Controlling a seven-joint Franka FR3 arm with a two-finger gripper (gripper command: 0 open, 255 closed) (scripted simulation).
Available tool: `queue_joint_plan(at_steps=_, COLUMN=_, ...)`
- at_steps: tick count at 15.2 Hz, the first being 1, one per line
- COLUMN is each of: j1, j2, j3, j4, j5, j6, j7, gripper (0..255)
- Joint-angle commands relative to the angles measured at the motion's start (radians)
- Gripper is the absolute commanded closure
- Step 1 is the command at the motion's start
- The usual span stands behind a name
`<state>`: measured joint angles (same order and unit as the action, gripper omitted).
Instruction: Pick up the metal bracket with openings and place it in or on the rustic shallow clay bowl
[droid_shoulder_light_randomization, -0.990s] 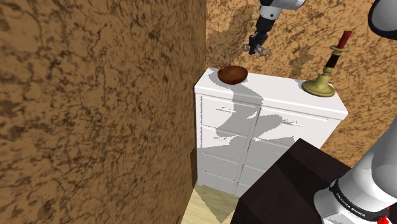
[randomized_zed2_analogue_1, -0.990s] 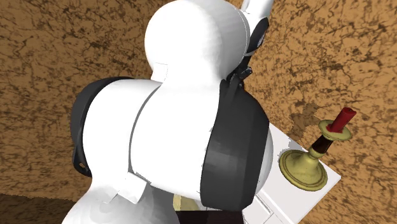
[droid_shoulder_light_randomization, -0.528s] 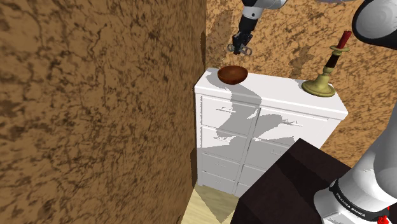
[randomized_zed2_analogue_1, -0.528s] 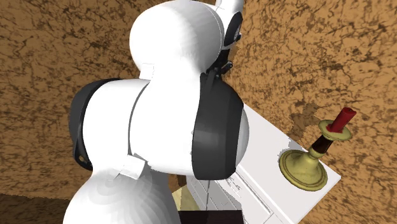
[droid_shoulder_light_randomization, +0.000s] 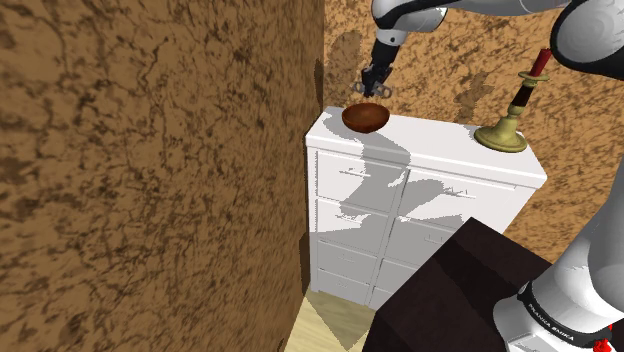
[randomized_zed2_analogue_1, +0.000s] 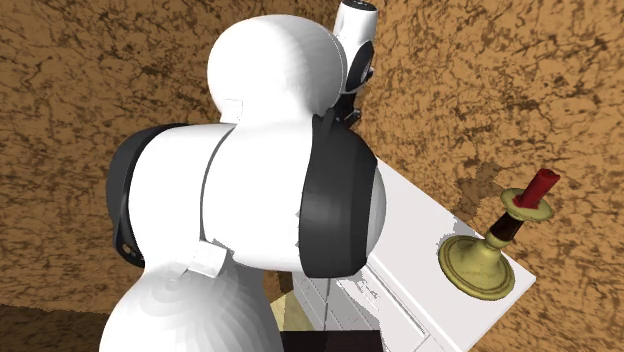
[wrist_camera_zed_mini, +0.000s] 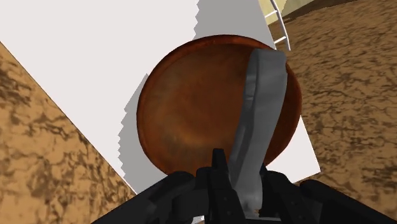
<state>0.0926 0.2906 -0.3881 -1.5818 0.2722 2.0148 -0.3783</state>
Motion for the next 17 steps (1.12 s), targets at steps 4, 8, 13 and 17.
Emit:
queue_joint_plan(at_steps=4, j1=0.0, j2=0.013, j3=0.004, j4=-0.05, j5=0.012, j6=0.062, j7=-0.015, gripper=255)
queue_joint_plan(at_steps=8, j1=0.0, j2=0.019, j3=0.006, j4=-0.071, j5=0.018, j6=0.088, j7=-0.022, gripper=255)
queue_joint_plan(at_steps=13, j1=0.0, j2=0.019, j3=0.006, j4=-0.071, j5=0.018, j6=0.088, j7=-0.022, gripper=255)
queue_joint_plan(at_steps=17, j1=0.0, j2=0.019, j3=0.006, j4=-0.071, j5=0.018, j6=0.088, j7=-0.022, gripper=0)
